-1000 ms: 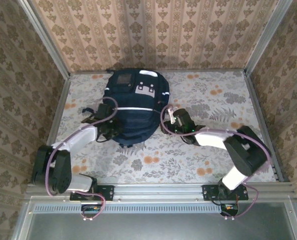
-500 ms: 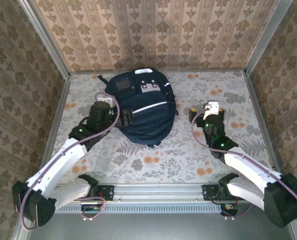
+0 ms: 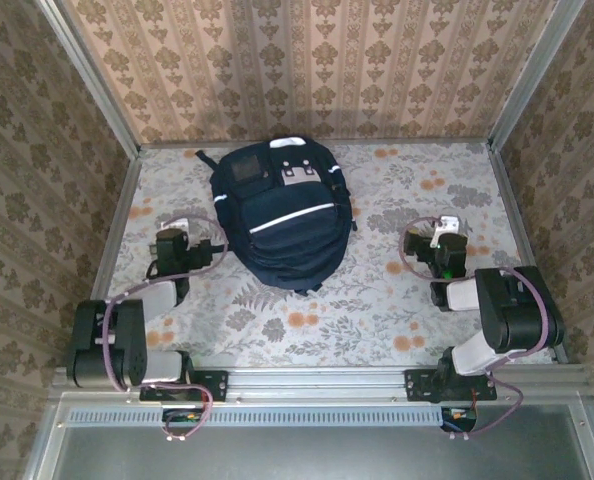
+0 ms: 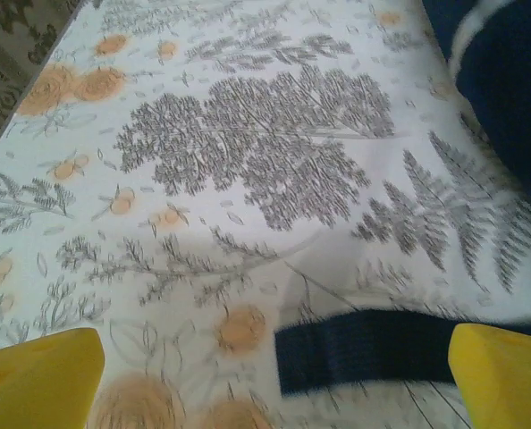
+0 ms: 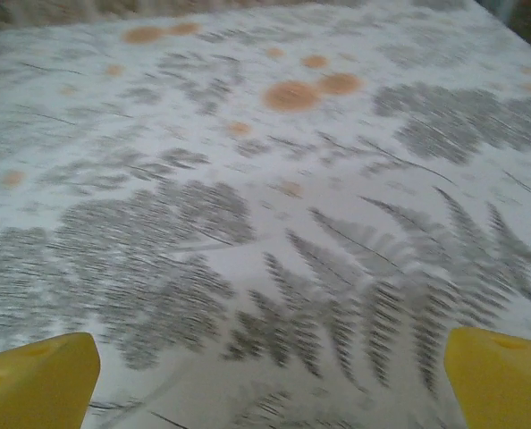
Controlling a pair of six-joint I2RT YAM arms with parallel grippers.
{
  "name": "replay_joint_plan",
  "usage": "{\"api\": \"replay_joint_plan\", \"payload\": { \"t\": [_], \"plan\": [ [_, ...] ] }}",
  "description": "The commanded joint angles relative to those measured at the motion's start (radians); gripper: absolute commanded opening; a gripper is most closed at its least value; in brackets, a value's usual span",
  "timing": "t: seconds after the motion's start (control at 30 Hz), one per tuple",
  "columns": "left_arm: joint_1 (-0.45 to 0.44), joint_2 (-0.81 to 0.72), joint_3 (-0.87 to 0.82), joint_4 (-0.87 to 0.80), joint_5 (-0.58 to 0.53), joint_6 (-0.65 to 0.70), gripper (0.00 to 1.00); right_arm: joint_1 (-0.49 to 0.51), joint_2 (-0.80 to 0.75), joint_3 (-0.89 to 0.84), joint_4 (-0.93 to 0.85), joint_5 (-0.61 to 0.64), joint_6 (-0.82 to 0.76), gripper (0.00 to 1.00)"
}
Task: Pack books, pencil case, and school supplies into a backpack
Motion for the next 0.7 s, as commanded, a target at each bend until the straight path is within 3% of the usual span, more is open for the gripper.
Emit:
{"api": "replay_joint_plan", "payload": {
  "t": [0.0,0.03,0.07,0.1,0.17,0.33,0.67],
  "plan": [
    [0.029,0.123,-0.039,0.418,0.117,0.037,1.0,0.003,-0.005,0.019,0.078,-0.12,-0.028,1.0],
    [0.035,0.188,-0.063,0.542,0.112,0.048,1.0,0.004,-0.006,0.021,0.077,-0.121,-0.029,1.0],
    [0.037,0.173,-0.062,0.541,0.123,0.043,1.0,0.006,0.0,0.019,0.091,-0.125,-0.032,1.0],
    [0.032,0.146,-0.014,0.394,0.122,0.037,1.0,0.007,-0.004,0.023,0.072,-0.119,-0.033,1.0],
    [-0.009,0.165,0.008,0.388,0.049,0.072,1.0,0.011,-0.003,0.045,0.038,-0.08,-0.018,1.0],
    [-0.006,0.162,0.003,0.384,0.057,0.069,1.0,0.024,-0.006,0.064,-0.007,0.011,-0.003,1.0],
    [0.004,0.161,0.012,0.367,0.106,0.077,1.0,0.038,-0.005,0.071,-0.018,0.001,-0.025,1.0]
  ]
}}
